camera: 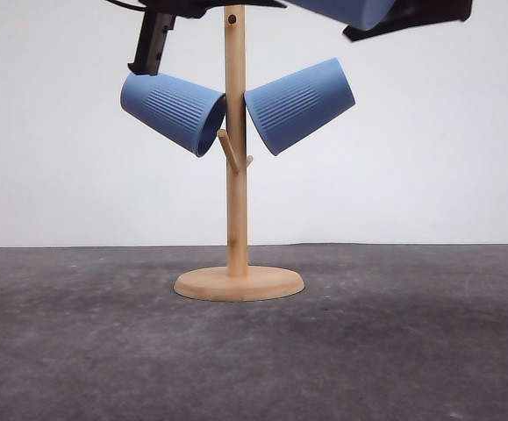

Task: Place three cups

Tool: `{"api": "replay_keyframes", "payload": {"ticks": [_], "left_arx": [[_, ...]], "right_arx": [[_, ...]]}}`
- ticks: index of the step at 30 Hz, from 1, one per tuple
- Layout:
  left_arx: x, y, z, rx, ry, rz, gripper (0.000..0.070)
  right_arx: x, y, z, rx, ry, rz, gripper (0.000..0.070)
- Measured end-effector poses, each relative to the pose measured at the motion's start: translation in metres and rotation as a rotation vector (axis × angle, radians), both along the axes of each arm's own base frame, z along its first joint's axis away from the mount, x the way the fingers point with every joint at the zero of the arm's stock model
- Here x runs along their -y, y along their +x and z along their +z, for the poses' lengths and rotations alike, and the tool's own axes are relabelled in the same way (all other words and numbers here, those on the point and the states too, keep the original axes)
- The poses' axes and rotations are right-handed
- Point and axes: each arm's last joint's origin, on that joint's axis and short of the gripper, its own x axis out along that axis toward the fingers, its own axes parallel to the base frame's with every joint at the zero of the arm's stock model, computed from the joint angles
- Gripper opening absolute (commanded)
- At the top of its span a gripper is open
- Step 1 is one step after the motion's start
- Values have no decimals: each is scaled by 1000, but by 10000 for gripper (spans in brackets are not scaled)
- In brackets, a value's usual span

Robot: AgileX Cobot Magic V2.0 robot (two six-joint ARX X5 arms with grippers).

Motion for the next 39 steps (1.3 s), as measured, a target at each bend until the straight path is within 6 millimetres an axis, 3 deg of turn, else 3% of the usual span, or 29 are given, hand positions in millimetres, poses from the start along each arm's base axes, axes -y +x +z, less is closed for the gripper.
{"api": "replay_keyframes", "payload": {"ticks": [6,12,15,18,23,26,31,39], "left_arx": [[1,-1,0,2,1,-3,1],[2,-1,0,6,6,2,1],[1,-1,0,7,6,2,7],[1,-1,0,7,5,2,106],[1,0,0,-1,-4,-4,363],[-3,3,0,-1,-5,13,453],[-20,15,0,-2,-1,75,488],[-76,29,-2,-30,56,206,488]], "right_arx": [[-5,1,-3,-17,-9,17,443],[-5,0,-4,-24,-12,20,363],[-5,0,-4,-25,-11,20,357],[-5,0,-4,-29,-11,16,357],[-1,2,-4,-55,-15,-28,357],[5,1,-4,-97,-28,-61,358],[18,-6,-6,-199,-67,-118,358],[26,-19,-11,-466,-58,-143,358]]}}
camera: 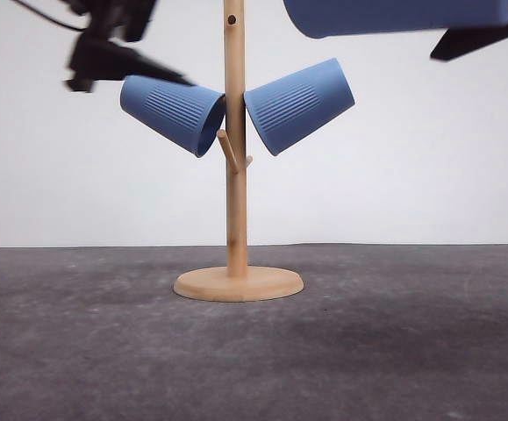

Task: Place three cups

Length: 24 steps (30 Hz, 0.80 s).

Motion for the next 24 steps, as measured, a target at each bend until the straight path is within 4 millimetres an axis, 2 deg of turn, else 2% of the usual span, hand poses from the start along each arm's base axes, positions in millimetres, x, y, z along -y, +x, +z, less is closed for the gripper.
{"api": "replay_keyframes", "payload": {"ticks": [3,7,14,19,24], "left_arx": [[-18,-2,3,7,13,25,487],[-36,-3,4,19,26,47,487],[-50,-6,12,77,20,77,487],[-54,-10,17,106,16,85,487],[-54,-10,18,110,15,86,487]], "right_arx": [[-1,1,-9,-51,20,-20,358],[-3,5,-37,-147,72,-67,358],[-9,17,-85,-268,207,-212,358],[-17,31,-91,-363,319,-334,357],[-31,47,-92,-496,414,-364,358]]}}
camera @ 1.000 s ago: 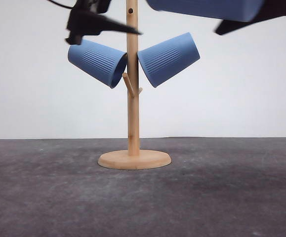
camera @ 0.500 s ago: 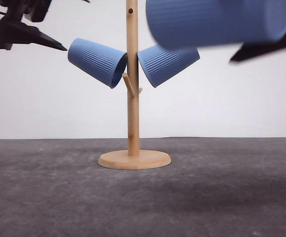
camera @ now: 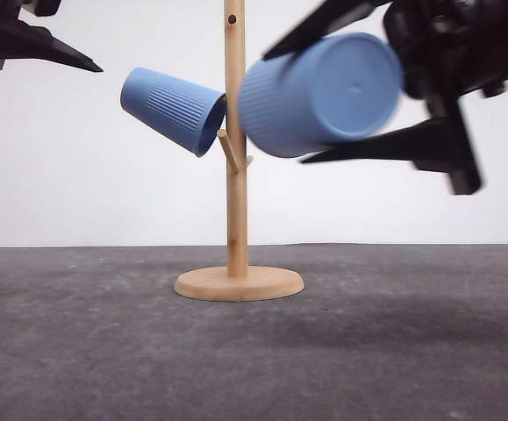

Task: Place three cups

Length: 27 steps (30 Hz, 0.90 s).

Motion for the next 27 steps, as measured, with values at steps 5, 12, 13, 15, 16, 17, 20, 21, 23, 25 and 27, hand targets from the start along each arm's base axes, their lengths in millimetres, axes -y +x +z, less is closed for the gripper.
{"api": "replay_keyframes", "payload": {"ticks": [5,12,13,15,16,17,20,21,23,25,27], "left_arx": [[0,0,0,2,0,0,487],[-1,1,0,5,-1,5,486],[-1,1,0,7,-1,4,486],[-1,1,0,12,-2,4,486],[-1,2,1,18,-3,4,486],[-1,2,1,23,-4,4,486],[-1,3,1,32,-5,5,486],[-1,3,1,31,-5,4,486],[-1,3,1,31,-5,4,486],[-1,3,1,31,-5,4,486],[-1,3,1,31,-5,4,486]], "right_arx": [[-21,15,-7,-148,98,5,357],[-39,25,-6,-285,224,-94,357],[-40,26,-6,-305,229,-119,357],[-42,28,-9,-348,228,-170,357],[-43,28,-12,-365,226,-186,357],[-44,29,-14,-380,224,-197,357],[-48,35,-15,-392,233,-205,358],[-50,38,-12,-382,244,-202,357],[-55,45,-7,-356,270,-193,358],[-61,53,-1,-339,285,-187,357],[-65,60,1,-334,289,-185,358]]}}
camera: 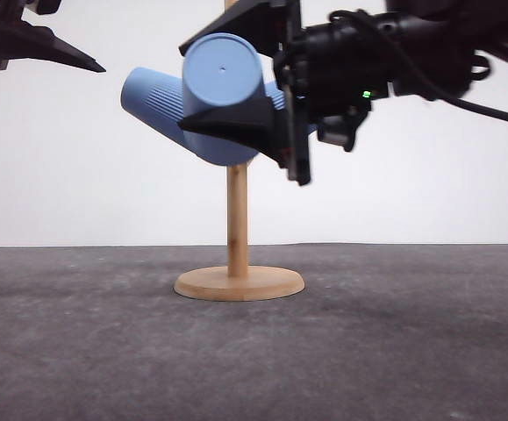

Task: Place three cups

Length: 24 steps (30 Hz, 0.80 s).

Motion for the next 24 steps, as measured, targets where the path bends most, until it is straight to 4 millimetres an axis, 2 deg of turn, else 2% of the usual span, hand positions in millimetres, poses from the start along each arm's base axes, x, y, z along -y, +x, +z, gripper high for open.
{"api": "replay_keyframes", "payload": {"ticks": [4,14,21,24], "left_arx": [[0,0,0,-1,0,0,486],[0,0,0,-2,0,0,485],[0,0,0,-2,0,0,483],[0,0,0,-2,0,0,482]], "right_arx": [[-7,10,-5,-17,-8,-1,358],[-9,17,-27,-96,-55,-27,359],[-6,20,-29,-101,-61,-66,362],[-3,22,-29,-102,-60,-78,431]]}}
